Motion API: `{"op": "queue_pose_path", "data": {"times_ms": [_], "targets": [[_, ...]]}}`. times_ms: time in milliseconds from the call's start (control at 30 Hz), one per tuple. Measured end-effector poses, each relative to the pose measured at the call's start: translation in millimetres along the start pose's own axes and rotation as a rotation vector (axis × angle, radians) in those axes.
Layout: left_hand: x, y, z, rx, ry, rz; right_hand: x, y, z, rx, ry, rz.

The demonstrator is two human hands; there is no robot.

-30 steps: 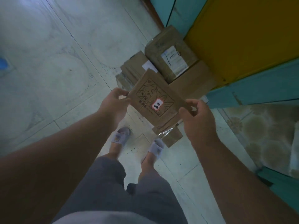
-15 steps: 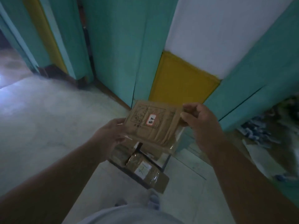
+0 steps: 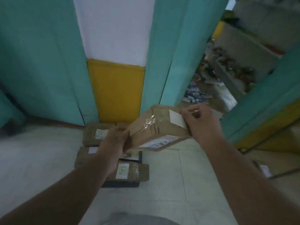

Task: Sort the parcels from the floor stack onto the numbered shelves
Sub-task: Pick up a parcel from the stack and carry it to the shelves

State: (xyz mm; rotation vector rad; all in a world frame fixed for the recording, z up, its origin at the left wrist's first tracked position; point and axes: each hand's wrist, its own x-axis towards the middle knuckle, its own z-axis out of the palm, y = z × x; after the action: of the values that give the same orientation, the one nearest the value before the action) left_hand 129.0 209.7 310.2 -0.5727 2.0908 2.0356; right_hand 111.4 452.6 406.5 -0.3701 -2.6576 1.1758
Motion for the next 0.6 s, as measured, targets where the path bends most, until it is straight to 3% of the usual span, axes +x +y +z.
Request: {"op": "queue_pose_path", "data": {"times_ms": [200, 433, 600], "targets": [[-34, -9, 116, 0.017, -0.223, 0.040, -24, 81, -104, -0.014, 0.152, 0.085], [-121, -52, 312, 0.075, -0.353, 0.002, -97, 202, -268, 0.013, 0.170, 0.175], [-185, -64, 425, 0.104, -0.586, 0.006, -125, 283, -367, -0.081, 0.368, 0.302]]}}
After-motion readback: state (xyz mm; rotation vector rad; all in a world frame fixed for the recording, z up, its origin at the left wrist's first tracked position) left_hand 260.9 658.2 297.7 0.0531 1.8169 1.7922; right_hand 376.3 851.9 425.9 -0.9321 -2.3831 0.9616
